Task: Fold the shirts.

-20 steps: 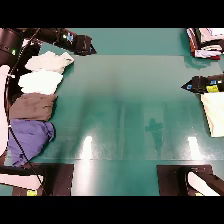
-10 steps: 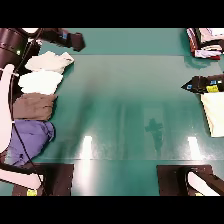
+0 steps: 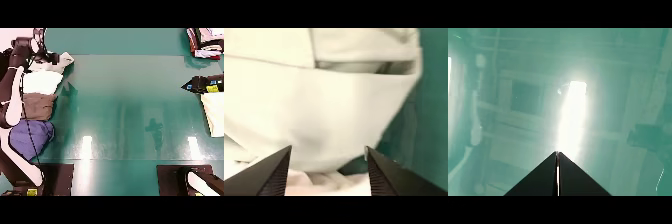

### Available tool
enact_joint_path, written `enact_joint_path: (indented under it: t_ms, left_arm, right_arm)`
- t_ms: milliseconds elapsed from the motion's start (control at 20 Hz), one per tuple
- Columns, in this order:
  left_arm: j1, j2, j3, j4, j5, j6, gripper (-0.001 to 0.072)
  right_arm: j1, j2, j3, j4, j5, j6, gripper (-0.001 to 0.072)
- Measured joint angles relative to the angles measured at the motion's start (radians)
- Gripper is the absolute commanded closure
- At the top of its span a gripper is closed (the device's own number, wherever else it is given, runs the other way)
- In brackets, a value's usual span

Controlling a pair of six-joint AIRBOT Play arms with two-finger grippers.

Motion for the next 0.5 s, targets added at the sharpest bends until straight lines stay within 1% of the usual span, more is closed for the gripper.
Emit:
enact_joint_path:
  t_ms: [200,250,300,350,500]
  left_arm:
    - [0.038,-0.068,0.000,0.002,0.022,-0.006,0.0161]
    - [0.041,-0.076,0.001,0.000,0.026,-0.006,0.0315]
    - [0.045,-0.080,0.002,0.000,0.027,-0.007,0.0602]
    - [0.048,-0.084,0.006,0.000,0.025,-0.007,0.0673]
    - [0.051,-0.090,0.052,-0.003,-0.027,-0.014,0.0682]
  right_arm:
    - [0.000,0.000,0.000,0.000,-0.009,0.000,0.0694]
    - [0.000,0.000,0.000,0.000,-0.013,0.000,0.0694]
    - [0.000,0.000,0.000,0.001,-0.019,0.000,0.0694]
    - [0.000,0.000,0.000,0.002,-0.025,0.000,0.0694]
    - [0.001,0.000,0.000,0.005,-0.045,0.000,0.0694]
